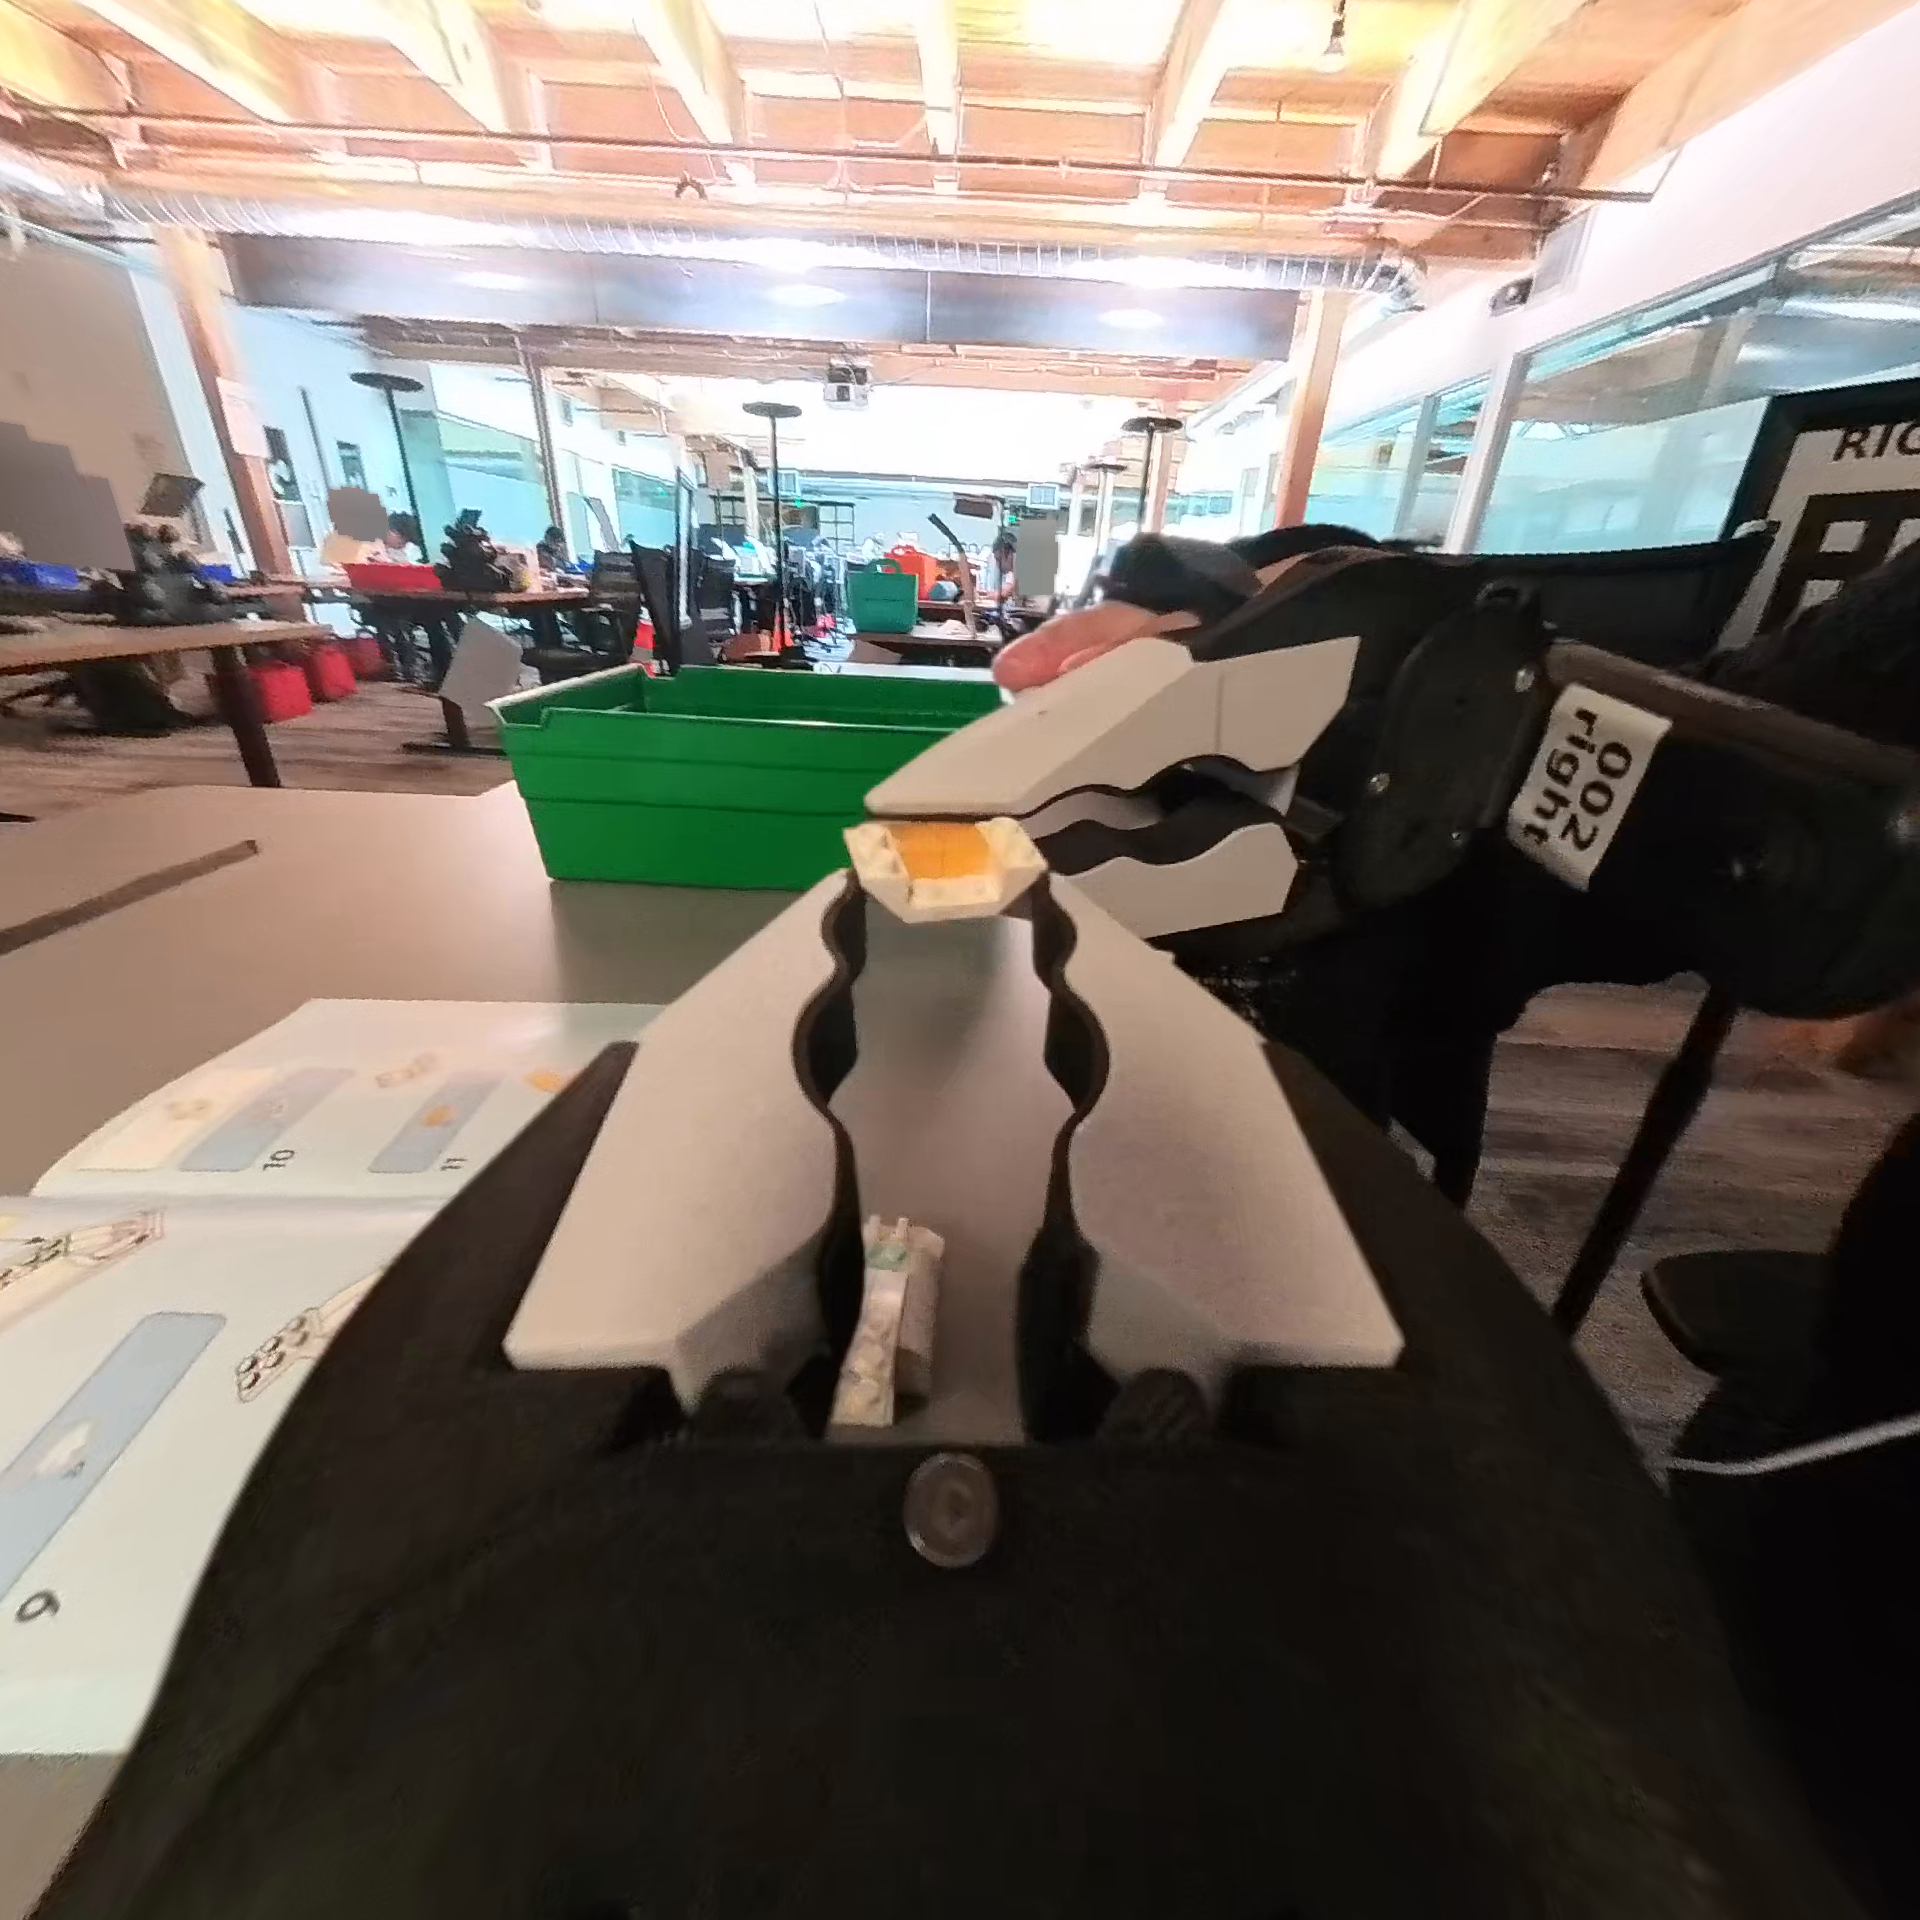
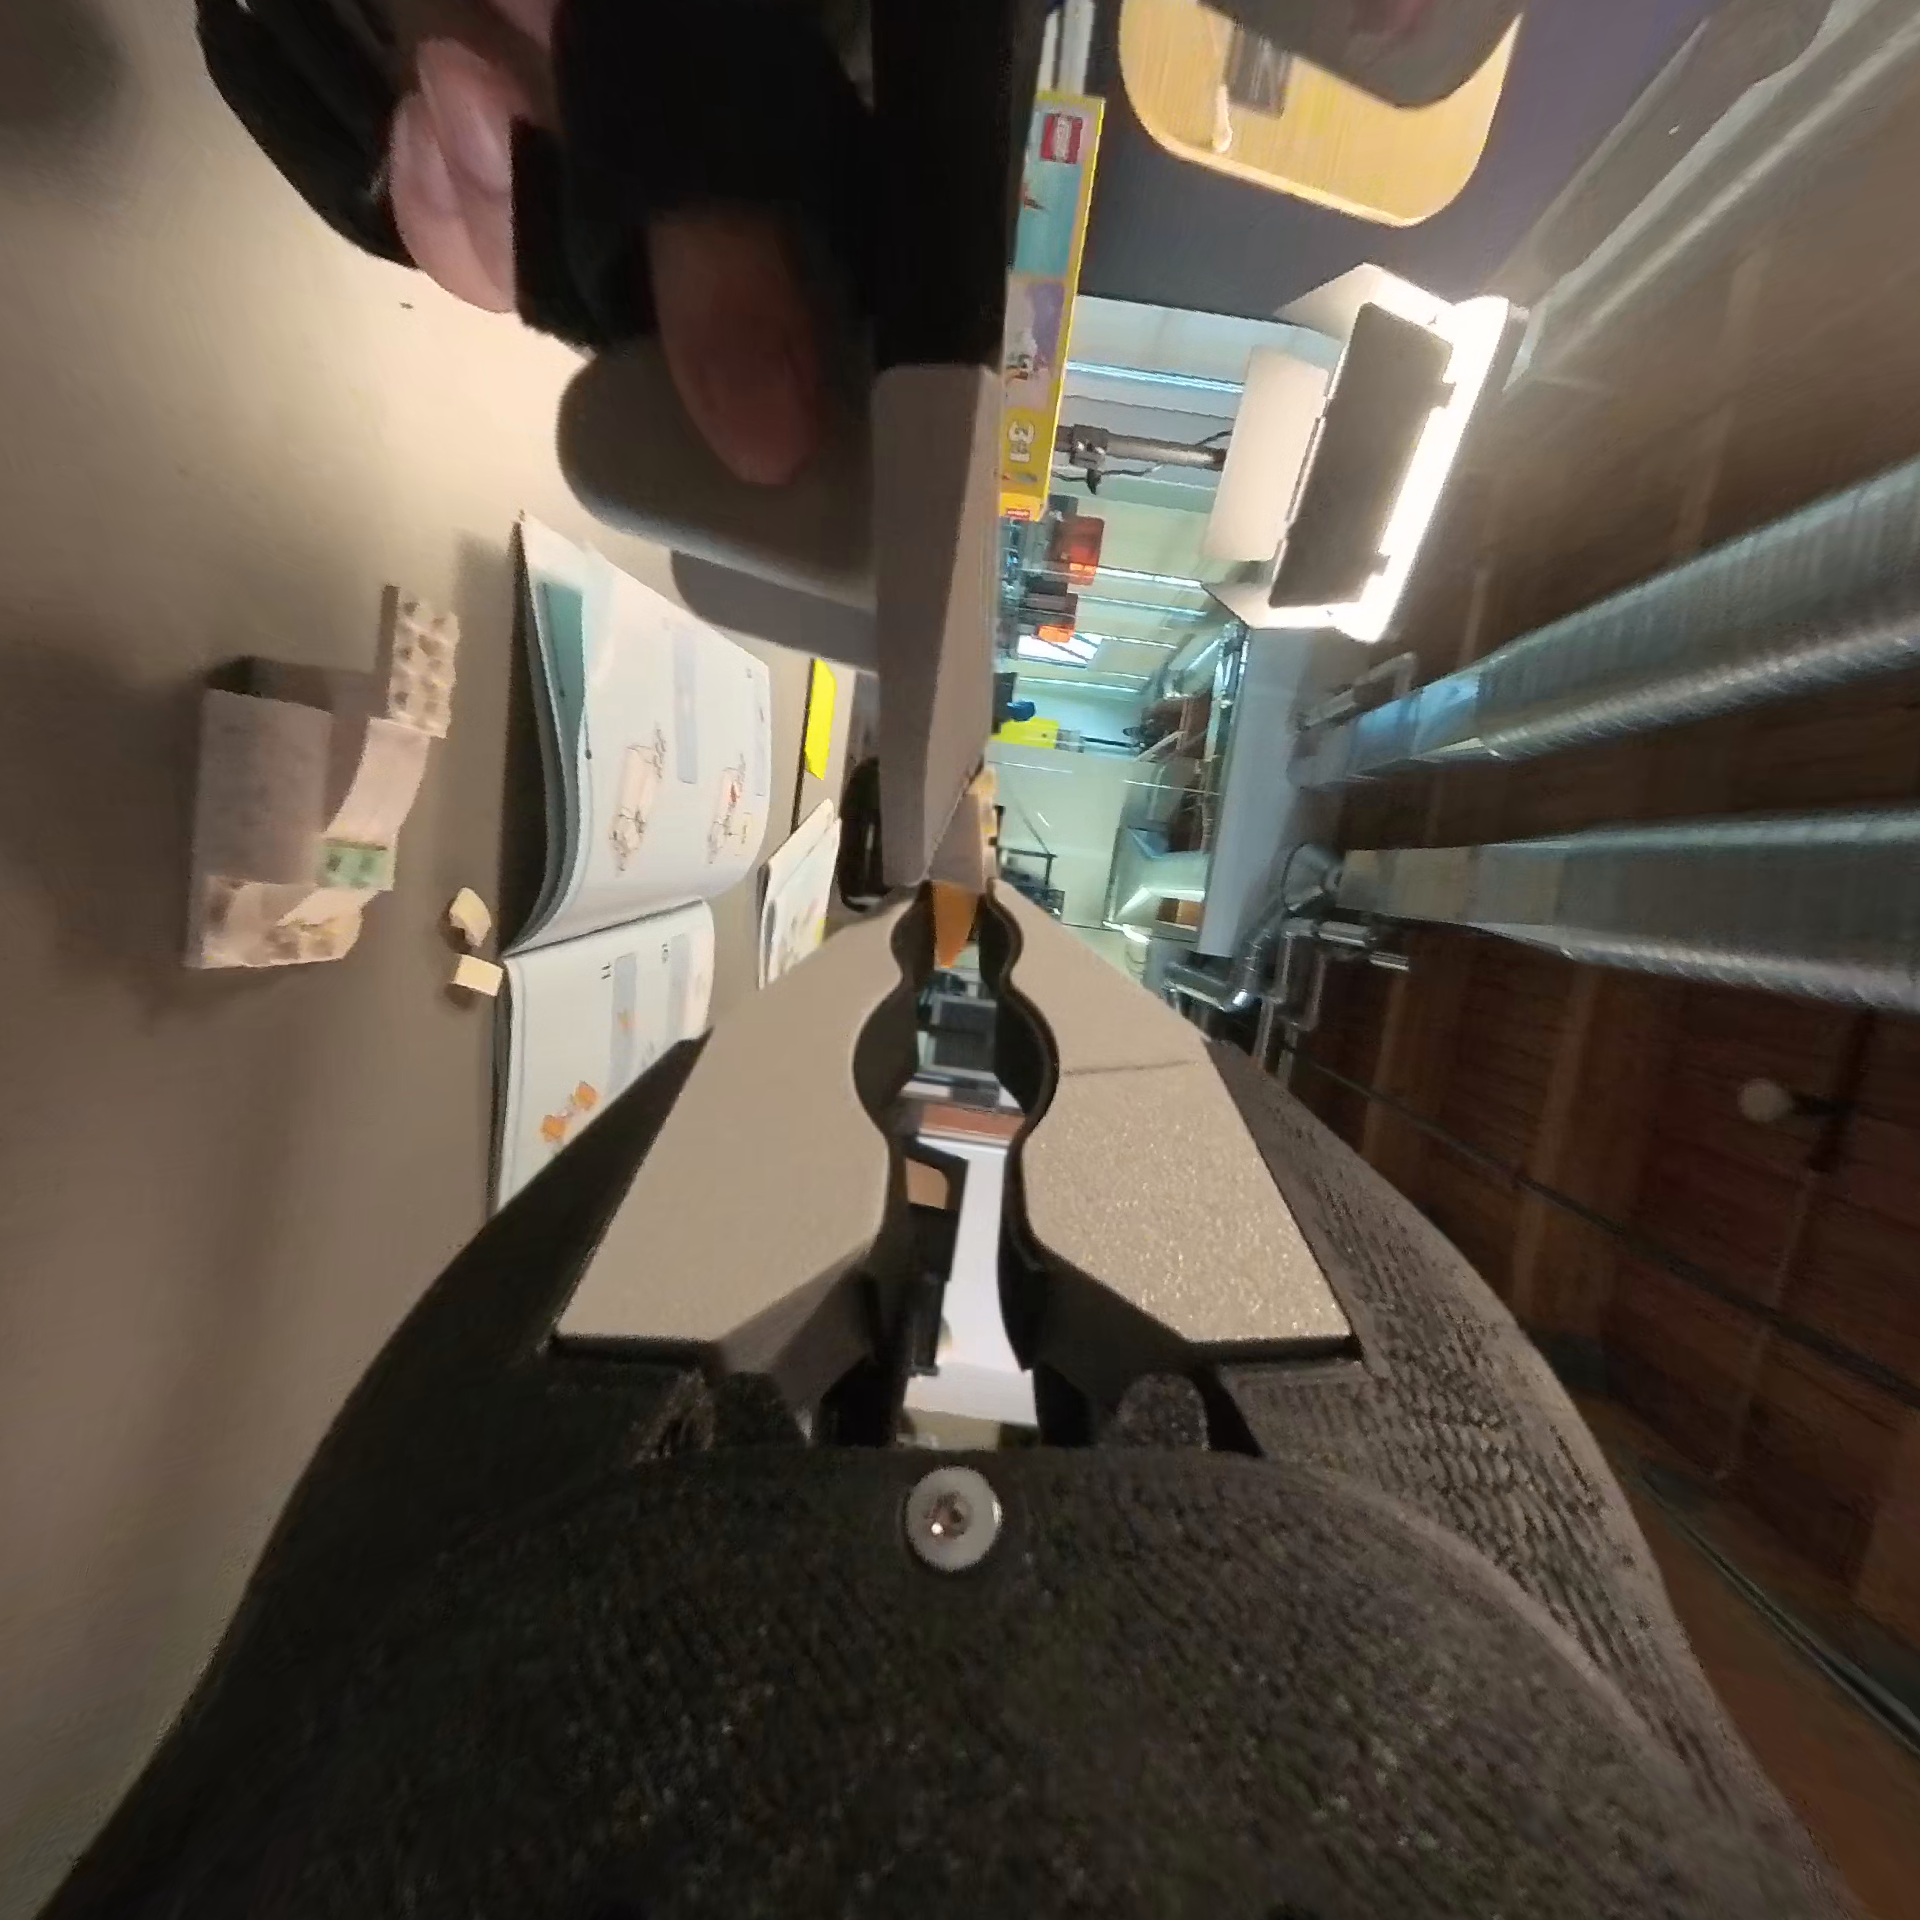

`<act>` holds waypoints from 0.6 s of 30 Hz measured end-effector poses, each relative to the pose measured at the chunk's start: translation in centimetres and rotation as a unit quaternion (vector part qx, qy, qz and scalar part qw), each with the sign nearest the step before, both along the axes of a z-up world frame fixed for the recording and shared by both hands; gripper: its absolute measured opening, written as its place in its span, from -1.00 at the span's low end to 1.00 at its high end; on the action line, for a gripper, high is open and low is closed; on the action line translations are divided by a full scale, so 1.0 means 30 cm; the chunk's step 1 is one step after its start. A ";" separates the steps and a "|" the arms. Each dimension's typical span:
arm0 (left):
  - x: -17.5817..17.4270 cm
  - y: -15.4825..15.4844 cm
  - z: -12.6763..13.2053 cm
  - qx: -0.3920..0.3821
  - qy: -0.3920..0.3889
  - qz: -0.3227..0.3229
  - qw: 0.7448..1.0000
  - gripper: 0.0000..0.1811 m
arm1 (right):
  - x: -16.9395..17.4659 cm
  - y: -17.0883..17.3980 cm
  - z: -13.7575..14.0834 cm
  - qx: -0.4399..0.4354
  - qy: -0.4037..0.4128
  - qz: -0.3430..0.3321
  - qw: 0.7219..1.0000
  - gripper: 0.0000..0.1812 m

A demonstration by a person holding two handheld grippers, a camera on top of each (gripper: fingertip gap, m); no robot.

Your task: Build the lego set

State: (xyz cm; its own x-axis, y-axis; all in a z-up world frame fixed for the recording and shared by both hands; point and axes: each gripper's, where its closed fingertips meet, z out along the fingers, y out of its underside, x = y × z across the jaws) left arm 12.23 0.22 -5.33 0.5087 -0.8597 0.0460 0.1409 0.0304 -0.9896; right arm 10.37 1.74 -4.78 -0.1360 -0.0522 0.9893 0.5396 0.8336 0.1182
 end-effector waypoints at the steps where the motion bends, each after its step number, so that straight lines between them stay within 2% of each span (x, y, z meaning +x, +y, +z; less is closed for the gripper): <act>1: -0.004 0.003 0.007 0.005 -0.005 0.008 1.000 -0.64 | -0.001 0.003 0.004 0.007 0.000 -0.003 1.000 -0.94; 3: -0.009 0.003 0.020 0.014 -0.011 0.018 1.000 -0.56 | -0.003 0.003 0.002 0.013 -0.005 -0.003 1.000 -0.94; 7: -0.009 0.003 0.016 0.022 0.008 0.019 1.000 -0.63 | -0.003 0.002 -0.001 0.026 -0.010 -0.004 1.000 -0.94; 10: -0.010 0.004 0.015 0.026 0.018 0.022 0.999 -0.63 | -0.002 -0.012 0.001 -0.013 0.005 0.017 1.000 -0.91; 13: 0.000 -0.001 0.006 0.026 0.029 0.010 0.999 -0.63 | 0.004 -0.030 -0.007 -0.058 0.000 0.037 0.998 -0.79; 18: 0.015 -0.010 -0.008 0.017 0.038 -0.011 0.999 -0.63 | 0.005 -0.060 -0.037 -0.075 -0.037 0.063 0.995 -0.85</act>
State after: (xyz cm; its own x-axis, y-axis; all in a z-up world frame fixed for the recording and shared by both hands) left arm 12.67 -0.07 -5.59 0.4913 -0.8707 -0.0206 0.0666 0.0611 -0.9959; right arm 10.51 -0.05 -5.88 -0.2102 0.0731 0.9749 0.4234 0.9056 0.0234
